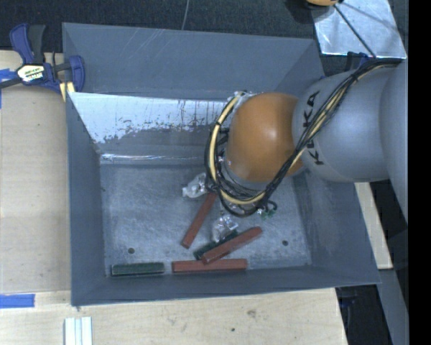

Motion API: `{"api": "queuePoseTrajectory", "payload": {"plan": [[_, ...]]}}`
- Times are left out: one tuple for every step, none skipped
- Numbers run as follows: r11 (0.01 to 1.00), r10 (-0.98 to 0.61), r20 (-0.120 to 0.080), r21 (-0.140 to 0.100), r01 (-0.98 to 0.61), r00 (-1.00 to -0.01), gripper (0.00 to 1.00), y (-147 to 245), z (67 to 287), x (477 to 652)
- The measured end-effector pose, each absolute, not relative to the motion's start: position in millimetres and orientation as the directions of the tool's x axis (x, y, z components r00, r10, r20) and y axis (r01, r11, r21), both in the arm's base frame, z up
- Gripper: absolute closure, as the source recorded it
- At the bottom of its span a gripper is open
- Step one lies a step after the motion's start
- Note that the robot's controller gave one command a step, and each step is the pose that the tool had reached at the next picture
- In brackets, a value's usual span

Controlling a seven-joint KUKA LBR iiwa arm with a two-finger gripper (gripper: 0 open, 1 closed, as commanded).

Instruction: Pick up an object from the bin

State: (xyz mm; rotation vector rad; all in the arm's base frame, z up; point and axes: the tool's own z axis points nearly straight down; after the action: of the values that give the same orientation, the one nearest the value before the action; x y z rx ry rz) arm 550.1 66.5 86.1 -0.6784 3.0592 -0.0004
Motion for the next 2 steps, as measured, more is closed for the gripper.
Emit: {"api": "queuePoseTrajectory", "payload": {"plan": [[0.906,-0.423,-0.007,-0.001,-0.423,-0.906,0.0,66.6,85.8,549.8],[0.686,-0.728,-0.001,0.0,-0.728,-0.686,1.0,95.9,105.6,496.2]]}}
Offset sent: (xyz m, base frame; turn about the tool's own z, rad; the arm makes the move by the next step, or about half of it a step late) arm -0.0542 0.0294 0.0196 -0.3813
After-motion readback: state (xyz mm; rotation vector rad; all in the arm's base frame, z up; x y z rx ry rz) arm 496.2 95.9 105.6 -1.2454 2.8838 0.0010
